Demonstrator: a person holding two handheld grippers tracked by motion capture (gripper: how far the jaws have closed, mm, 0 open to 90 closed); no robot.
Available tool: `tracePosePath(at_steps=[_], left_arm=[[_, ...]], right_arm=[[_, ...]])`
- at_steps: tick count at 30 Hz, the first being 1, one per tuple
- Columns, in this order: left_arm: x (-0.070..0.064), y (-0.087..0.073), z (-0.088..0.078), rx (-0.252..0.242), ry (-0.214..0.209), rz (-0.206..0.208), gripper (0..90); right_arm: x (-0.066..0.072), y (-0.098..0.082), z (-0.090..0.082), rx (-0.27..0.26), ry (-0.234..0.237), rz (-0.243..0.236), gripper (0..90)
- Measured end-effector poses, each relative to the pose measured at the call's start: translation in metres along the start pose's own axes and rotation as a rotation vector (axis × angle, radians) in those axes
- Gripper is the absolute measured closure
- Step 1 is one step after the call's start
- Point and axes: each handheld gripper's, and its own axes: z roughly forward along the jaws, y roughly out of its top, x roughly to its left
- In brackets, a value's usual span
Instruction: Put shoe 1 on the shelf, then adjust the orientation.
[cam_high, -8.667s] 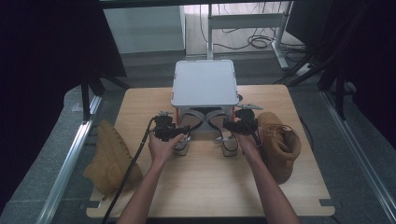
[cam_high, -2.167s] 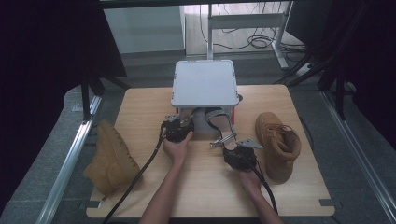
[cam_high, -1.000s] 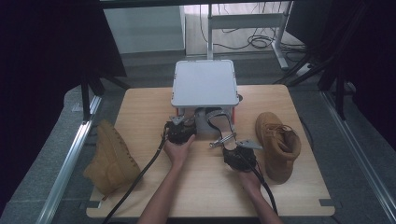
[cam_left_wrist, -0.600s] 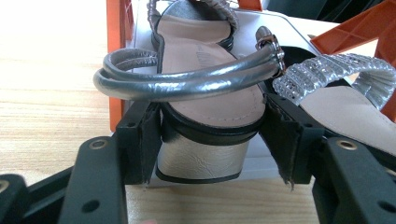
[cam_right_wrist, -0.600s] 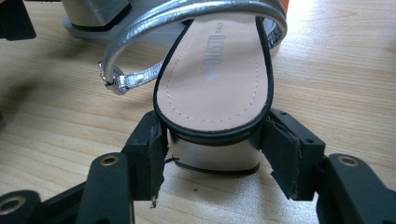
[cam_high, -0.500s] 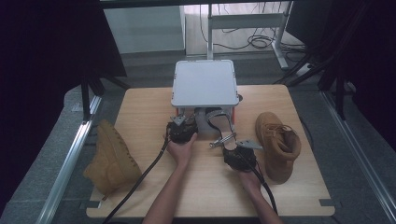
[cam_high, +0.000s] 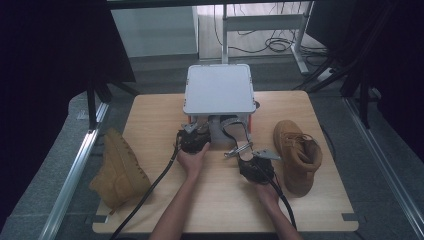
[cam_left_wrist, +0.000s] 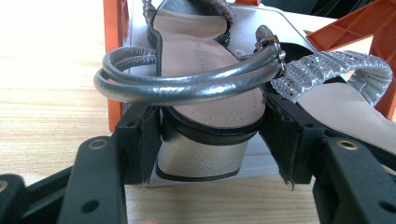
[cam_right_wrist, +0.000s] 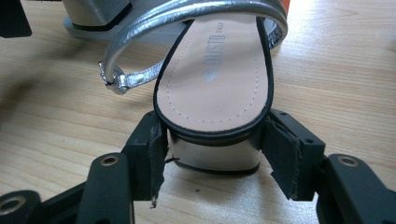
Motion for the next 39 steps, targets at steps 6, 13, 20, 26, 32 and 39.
tracePosePath(at_steps=[6, 13, 20, 26, 32, 39], left_arm=[[0.000, 0.000, 0.000, 0.004, 0.000, -0.001, 39.6], [0.001, 0.001, 0.000, 0.011, -0.003, -0.001, 39.6], [0.001, 0.001, -0.001, 0.016, -0.005, 0.008, 39.7], [0.001, 0.002, 0.000, 0.017, -0.008, 0.007, 39.7], [0.001, 0.002, 0.000, 0.021, -0.007, 0.011, 39.7], [0.001, 0.002, 0.000, 0.021, -0.007, 0.015, 39.7]], right_arm=[[0.001, 0.000, 0.000, -0.002, 0.007, 0.018, 42.7], [0.004, 0.003, -0.003, -0.022, 0.005, 0.025, 43.9], [0.011, 0.009, -0.004, -0.034, 0.007, 0.024, 44.6], [0.018, 0.007, 0.001, -0.026, 0.004, 0.008, 43.8], [0.016, 0.004, 0.009, 0.014, 0.025, 0.005, 40.6], [0.018, 0.009, 0.018, 0.027, 0.011, -0.017, 36.9]])
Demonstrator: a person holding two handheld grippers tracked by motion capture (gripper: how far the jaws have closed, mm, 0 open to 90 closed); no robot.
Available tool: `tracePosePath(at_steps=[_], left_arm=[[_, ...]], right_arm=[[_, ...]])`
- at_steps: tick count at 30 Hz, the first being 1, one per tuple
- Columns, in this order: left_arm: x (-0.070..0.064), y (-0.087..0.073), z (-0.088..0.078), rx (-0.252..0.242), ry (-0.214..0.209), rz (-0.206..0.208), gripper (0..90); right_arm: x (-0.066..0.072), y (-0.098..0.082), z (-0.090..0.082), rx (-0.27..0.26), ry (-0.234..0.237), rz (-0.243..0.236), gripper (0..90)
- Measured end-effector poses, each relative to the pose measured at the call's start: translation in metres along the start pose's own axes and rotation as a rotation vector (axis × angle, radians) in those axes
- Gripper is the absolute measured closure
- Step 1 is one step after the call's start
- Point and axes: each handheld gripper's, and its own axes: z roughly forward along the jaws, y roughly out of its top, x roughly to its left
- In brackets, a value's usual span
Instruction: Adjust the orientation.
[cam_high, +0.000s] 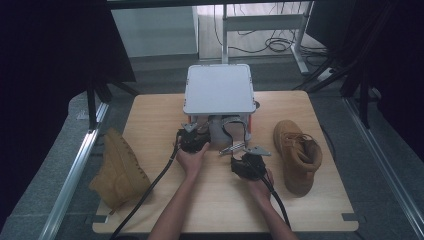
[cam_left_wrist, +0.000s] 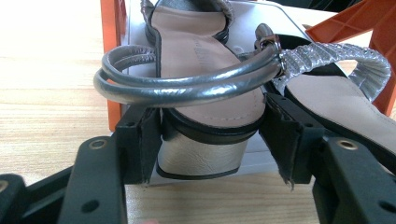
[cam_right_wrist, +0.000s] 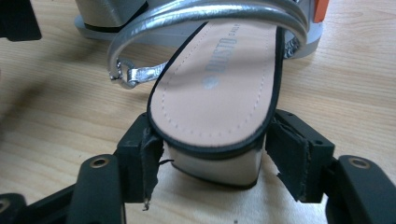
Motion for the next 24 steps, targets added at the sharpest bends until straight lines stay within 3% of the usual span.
tracePosePath(at_steps=[4, 16, 24], left_arm=[[0.000, 0.000, 0.000, 0.000, -0.003, 0.000, 39.7], [0.001, 0.000, 0.000, 0.004, -0.002, 0.005, 39.7], [0.001, 0.000, 0.000, 0.007, -0.005, 0.005, 39.7]], right_arm=[[0.002, 0.002, 0.003, 0.003, -0.007, -0.002, 37.4], [0.000, 0.010, 0.002, -0.060, 0.017, 0.096, 38.1], [-0.002, 0.016, 0.007, -0.080, 0.025, 0.131, 38.4]])
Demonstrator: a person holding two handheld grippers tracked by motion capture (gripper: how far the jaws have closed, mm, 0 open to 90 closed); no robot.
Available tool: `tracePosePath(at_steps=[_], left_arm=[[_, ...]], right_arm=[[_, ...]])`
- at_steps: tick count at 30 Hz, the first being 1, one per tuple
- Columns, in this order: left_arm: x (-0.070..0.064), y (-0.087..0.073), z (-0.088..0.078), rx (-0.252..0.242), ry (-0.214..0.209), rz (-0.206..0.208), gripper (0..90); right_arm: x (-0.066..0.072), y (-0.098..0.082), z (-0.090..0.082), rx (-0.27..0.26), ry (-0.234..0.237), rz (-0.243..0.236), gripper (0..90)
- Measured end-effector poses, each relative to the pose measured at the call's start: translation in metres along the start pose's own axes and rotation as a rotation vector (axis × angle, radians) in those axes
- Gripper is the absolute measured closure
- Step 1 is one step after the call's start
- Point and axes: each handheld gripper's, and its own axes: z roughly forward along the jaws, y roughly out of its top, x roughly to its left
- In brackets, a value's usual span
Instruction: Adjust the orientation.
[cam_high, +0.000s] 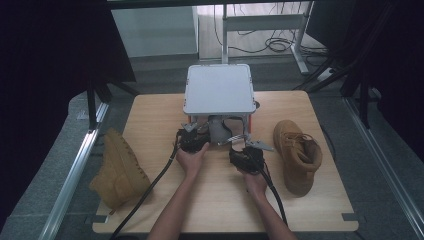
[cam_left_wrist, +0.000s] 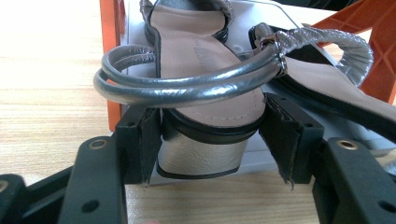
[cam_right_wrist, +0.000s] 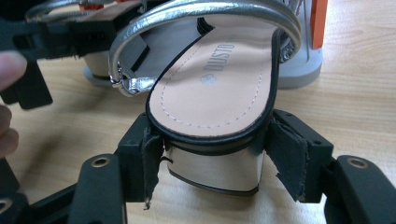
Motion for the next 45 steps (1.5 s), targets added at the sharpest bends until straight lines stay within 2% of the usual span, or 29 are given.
tracePosePath(at_steps=[6, 10, 16, 23, 30, 36, 39, 45], left_arm=[[0.000, 0.000, 0.000, -0.002, 0.000, -0.003, 39.7], [0.000, 0.000, 0.000, -0.002, -0.002, -0.004, 39.7], [0.000, 0.000, 0.000, 0.000, -0.003, -0.005, 39.7], [0.000, 0.000, 0.000, 0.001, -0.004, -0.004, 39.7], [0.001, 0.000, 0.000, -0.002, -0.005, -0.001, 39.7], [0.001, 0.000, 0.000, -0.004, -0.008, -0.003, 39.7], [0.001, 0.000, 0.000, -0.006, -0.007, -0.004, 39.7], [0.001, 0.000, 0.000, -0.002, -0.010, -0.005, 39.7]], right_arm=[[-0.003, 0.009, 0.005, -0.025, 0.011, 0.025, 39.5], [-0.005, 0.014, 0.010, -0.024, 0.010, 0.020, 39.6], [-0.009, 0.019, 0.016, -0.034, 0.023, 0.040, 39.7], [-0.009, 0.024, 0.023, -0.032, 0.014, 0.035, 39.6], [-0.012, 0.031, 0.029, -0.036, 0.026, 0.068, 39.7], [-0.010, 0.037, 0.036, -0.036, 0.004, 0.056, 39.7], [-0.010, 0.039, 0.040, -0.035, 0.006, 0.075, 39.7], [-0.010, 0.047, 0.049, -0.039, -0.008, 0.082, 39.7]])
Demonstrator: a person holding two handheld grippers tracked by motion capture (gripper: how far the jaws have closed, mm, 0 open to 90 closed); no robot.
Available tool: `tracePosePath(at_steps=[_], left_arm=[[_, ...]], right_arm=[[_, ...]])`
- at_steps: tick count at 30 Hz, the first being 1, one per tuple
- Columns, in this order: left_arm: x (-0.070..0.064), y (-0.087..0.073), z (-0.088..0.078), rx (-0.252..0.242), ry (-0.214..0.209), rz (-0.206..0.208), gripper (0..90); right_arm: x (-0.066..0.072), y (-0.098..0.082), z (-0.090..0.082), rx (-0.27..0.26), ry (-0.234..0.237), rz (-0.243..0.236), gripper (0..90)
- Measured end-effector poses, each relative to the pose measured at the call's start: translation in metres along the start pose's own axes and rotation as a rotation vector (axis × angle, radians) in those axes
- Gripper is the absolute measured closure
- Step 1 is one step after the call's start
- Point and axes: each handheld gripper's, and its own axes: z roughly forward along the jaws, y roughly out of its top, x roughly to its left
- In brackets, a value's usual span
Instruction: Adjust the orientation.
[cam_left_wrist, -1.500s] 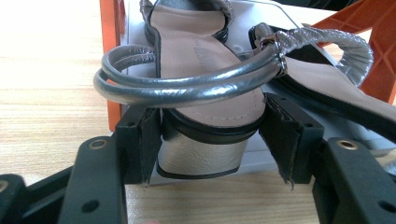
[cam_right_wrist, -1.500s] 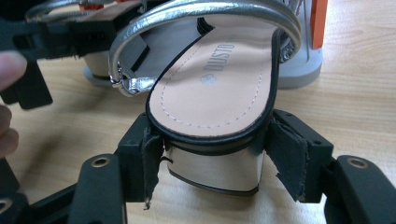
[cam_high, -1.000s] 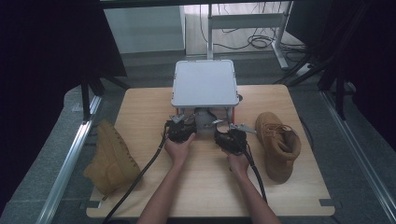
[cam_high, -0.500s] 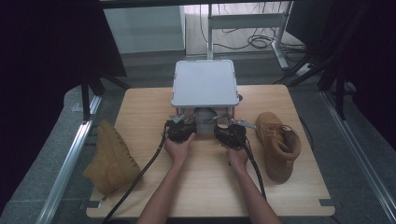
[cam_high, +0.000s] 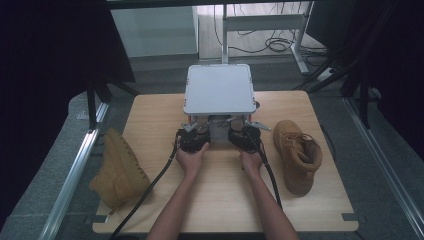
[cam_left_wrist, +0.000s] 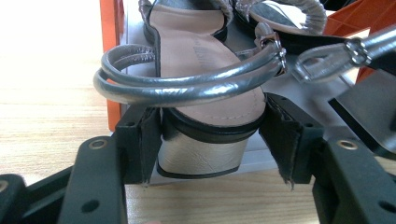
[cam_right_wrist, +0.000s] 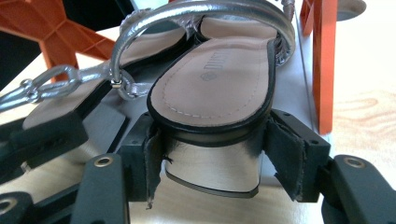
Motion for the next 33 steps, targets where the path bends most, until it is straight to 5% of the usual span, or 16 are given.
tracePosePath(at_steps=[7, 16, 28, 33], left_arm=[[0.000, 0.000, 0.000, -0.001, -0.001, 0.000, 39.7], [0.000, 0.000, 0.000, 0.000, -0.003, 0.002, 39.6], [0.001, 0.002, 0.000, 0.009, -0.010, -0.024, 38.7], [0.003, 0.003, -0.005, 0.030, -0.036, -0.005, 32.2]], right_arm=[[0.005, 0.000, 0.013, -0.001, -0.027, -0.025, 39.6], [0.007, -0.008, 0.022, 0.019, -0.061, -0.130, 38.3], [-0.005, -0.011, 0.016, 0.042, 0.006, -0.082, 36.1], [-0.005, -0.011, 0.002, 0.021, 0.016, -0.107, 38.4]])
